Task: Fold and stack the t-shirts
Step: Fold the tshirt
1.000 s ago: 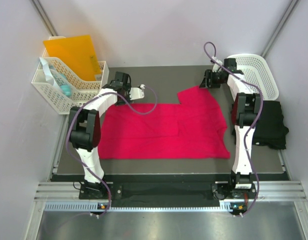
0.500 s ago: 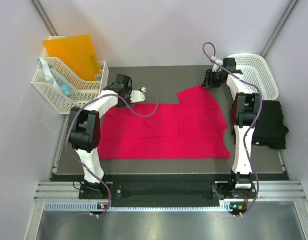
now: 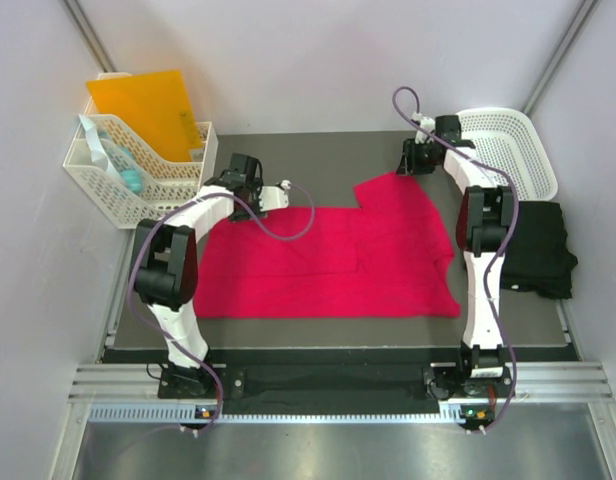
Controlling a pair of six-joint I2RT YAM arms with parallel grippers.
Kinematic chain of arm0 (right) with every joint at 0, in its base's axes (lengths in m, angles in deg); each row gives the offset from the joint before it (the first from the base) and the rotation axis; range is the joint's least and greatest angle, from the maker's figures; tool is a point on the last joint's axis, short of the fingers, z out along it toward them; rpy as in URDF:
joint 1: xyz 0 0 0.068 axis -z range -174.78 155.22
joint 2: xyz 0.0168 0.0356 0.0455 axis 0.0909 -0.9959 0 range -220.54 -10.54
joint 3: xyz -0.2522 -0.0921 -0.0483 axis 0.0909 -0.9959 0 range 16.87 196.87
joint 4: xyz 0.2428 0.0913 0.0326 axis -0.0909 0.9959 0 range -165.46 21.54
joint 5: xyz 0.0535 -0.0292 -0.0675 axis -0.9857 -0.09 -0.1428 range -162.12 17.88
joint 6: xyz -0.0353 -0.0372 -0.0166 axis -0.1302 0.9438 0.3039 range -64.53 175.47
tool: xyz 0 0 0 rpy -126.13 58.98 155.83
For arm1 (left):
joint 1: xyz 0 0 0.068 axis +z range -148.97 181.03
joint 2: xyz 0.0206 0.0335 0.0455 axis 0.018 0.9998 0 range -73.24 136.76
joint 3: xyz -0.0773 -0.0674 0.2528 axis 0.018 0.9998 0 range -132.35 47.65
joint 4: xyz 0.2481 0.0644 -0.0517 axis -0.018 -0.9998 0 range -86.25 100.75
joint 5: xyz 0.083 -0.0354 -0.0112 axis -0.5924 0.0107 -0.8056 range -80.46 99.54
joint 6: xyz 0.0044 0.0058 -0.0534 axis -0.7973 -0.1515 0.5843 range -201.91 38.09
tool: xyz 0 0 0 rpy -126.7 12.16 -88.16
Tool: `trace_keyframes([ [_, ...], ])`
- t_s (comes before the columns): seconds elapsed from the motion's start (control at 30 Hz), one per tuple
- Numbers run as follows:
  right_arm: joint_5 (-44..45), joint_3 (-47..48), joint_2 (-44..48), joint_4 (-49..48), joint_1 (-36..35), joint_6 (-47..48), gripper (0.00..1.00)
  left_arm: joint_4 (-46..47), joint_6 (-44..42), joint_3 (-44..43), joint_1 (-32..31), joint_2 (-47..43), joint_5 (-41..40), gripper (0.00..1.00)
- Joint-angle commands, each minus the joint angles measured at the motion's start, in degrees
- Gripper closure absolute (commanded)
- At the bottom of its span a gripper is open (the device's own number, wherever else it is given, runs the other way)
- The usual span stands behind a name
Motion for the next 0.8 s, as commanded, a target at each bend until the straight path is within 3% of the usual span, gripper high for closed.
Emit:
trace_keyframes([
  [0.0,1.85,0.41,-0.36,1.49,-1.86,1.41,0.55,0.72,-0.16,0.74,-0.26,-4.3,0.64,0.38],
  [0.37,3.69,-0.83,-1.14,1.22,-2.04,1.5,0.57,0.37,0.37,1.53,-0.35,-5.53,1.17,0.38],
  [0.47,4.66,0.05,-1.58,0.96,-2.04,1.42,0.66,0.2,0.63,1.97,-0.44,-5.97,1.09,0.39],
  [0.6,6.06,0.67,-1.94,0.7,-2.04,1.41,0.89,0.19,0.54,2.85,-0.53,-6.41,0.82,0.39],
  [0.7,7.03,0.76,-1.94,0.43,-2.13,1.85,0.99,0.2,0.63,3.46,-0.44,-6.58,0.65,0.39],
  [0.77,7.56,0.76,-1.94,0.43,-2.13,2.2,1.0,0.19,0.63,4.51,-0.44,-6.5,0.56,0.44],
])
